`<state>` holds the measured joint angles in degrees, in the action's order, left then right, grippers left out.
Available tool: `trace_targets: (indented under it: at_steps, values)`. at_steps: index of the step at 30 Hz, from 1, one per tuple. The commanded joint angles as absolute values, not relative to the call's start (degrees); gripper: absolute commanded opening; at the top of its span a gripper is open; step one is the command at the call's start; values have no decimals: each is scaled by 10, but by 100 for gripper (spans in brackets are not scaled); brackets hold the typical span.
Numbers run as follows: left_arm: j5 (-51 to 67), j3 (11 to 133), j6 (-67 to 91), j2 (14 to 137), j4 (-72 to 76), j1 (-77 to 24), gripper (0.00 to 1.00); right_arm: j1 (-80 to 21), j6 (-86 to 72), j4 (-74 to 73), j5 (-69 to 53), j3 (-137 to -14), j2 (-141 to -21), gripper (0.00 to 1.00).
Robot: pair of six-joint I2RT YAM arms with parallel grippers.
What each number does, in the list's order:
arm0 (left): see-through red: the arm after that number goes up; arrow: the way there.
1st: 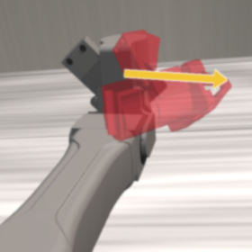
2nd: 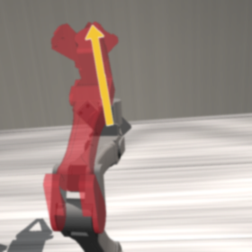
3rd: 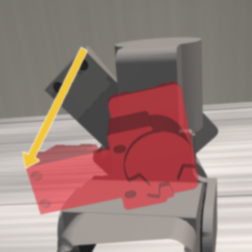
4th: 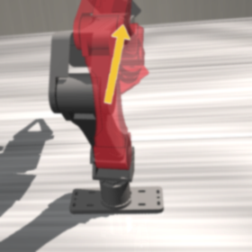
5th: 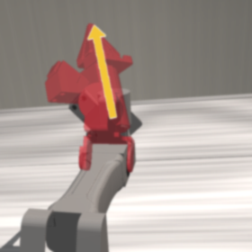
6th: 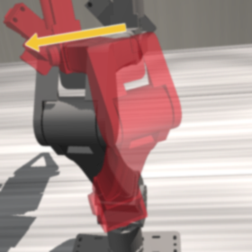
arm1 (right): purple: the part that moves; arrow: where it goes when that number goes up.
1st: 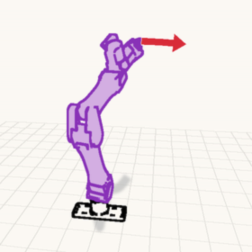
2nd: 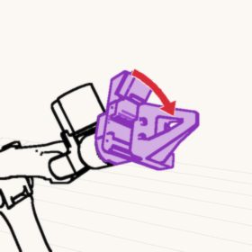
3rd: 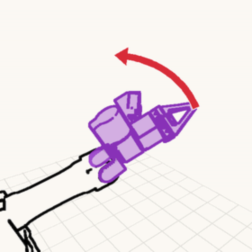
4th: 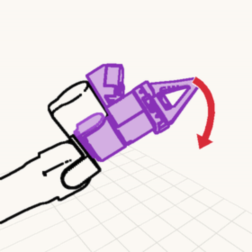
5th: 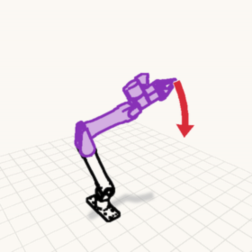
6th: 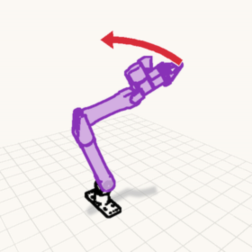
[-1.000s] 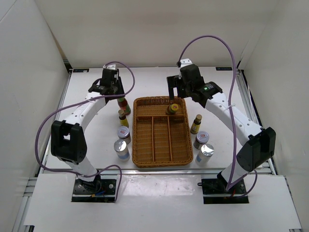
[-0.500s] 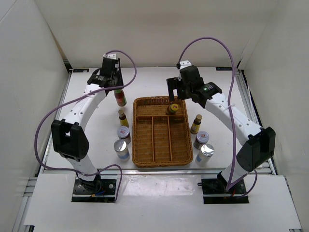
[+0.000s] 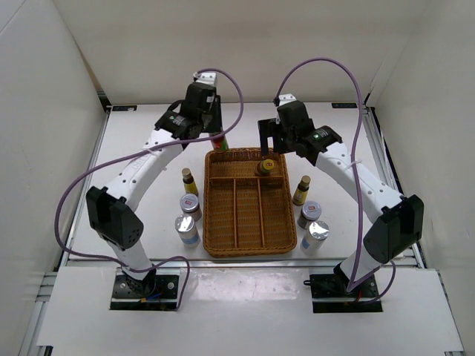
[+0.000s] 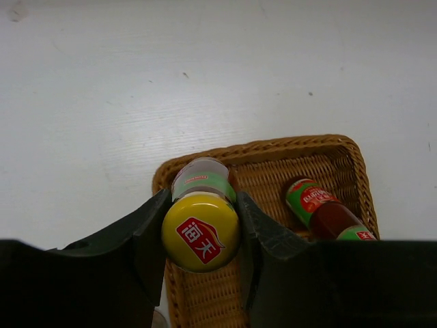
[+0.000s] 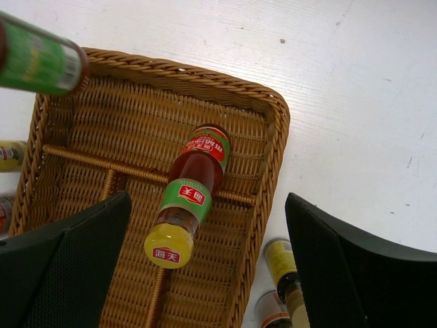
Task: Organize the condiment bottles
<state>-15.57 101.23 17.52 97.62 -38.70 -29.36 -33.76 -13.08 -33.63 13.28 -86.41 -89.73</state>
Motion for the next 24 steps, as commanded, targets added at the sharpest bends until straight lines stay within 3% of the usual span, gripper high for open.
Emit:
trace_targets:
  at_steps: [1,3,13,19,24]
  values:
    - [-153,1040,192,986,-356,-305,11,-335,-141,-343,128,-864,-870,95]
    - [-159,1033,199,994,-350,-311,11,-335,-141,-343,118,-859,-863,91]
    - [-195,985,215,1026,-317,-323,11,-335,-151,-348,78,-843,-863,85]
    - [-221,958,231,1043,-306,-323,17,-335,-156,-348,73,-832,-870,81]
    - [-232,942,248,1043,-306,-323,31,-335,-175,-348,54,-821,-875,78]
